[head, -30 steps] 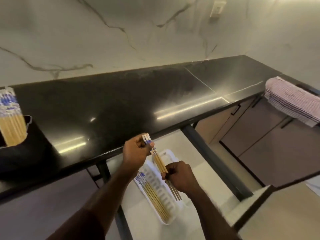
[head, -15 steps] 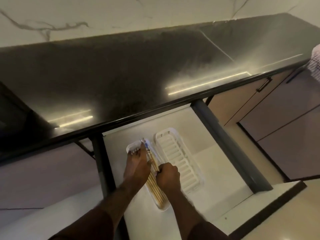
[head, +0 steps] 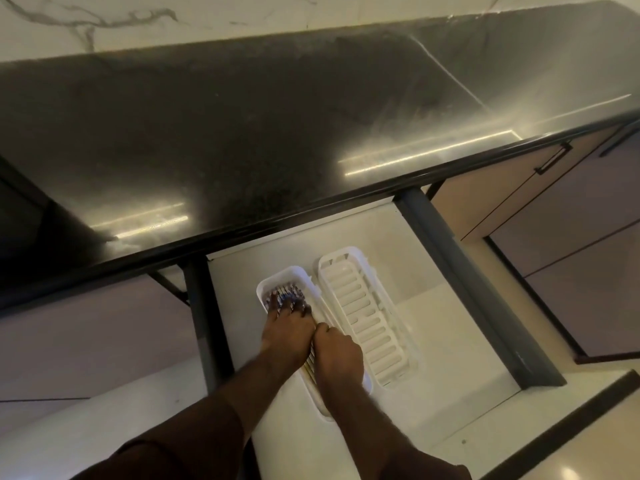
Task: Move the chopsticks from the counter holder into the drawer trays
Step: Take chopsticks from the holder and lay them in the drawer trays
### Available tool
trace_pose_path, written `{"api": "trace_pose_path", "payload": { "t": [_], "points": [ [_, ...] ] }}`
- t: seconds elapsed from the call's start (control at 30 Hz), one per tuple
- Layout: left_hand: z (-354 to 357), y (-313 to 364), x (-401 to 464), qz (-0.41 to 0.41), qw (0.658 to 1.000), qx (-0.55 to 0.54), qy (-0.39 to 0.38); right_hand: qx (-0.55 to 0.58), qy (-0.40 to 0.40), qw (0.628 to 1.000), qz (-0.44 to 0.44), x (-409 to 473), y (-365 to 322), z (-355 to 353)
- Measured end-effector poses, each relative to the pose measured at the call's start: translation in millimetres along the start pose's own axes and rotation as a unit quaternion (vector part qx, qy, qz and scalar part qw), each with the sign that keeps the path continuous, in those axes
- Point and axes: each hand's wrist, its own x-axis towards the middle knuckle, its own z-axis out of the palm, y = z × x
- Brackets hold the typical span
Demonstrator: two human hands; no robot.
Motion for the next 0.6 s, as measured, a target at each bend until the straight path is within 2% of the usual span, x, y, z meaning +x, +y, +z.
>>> {"api": "trace_pose_path", "payload": {
  "t": [0.1, 0.23, 0.33, 0.47, 0.6],
  "points": [
    [-2.5, -2.2, -0.9, 0.006, 1.000, 0.001, -0.007, -0.057, 0.013, 0.998, -0.037, -8.2, 1.2, -5.1],
    [-21.6, -11.2, -11.0, 0.003, 0.999, -0.030, 0.015, -0.032, 0.044, 0.998, -0.044, -16.4, -5.5, -28.4],
    [-63.3, -22.6, -27.3, 0.003, 0.992, -0.104, 0.074, -0.018, 0.102, 0.993, -0.064, -24.6, -21.7, -67.4],
    [-140.6, -52.4, -57.4, -0.006, 0.940, -0.270, 0.209, 0.011, 0.181, 0.979, -0.090, -40.9, -64.6, -141.8],
    [-218.4, -105.9, -92.9, -0.027, 0.877, -0.329, 0.349, 0.054, 0.292, 0.944, -0.143, -64.7, -134.8, -198.0]
  ]
}}
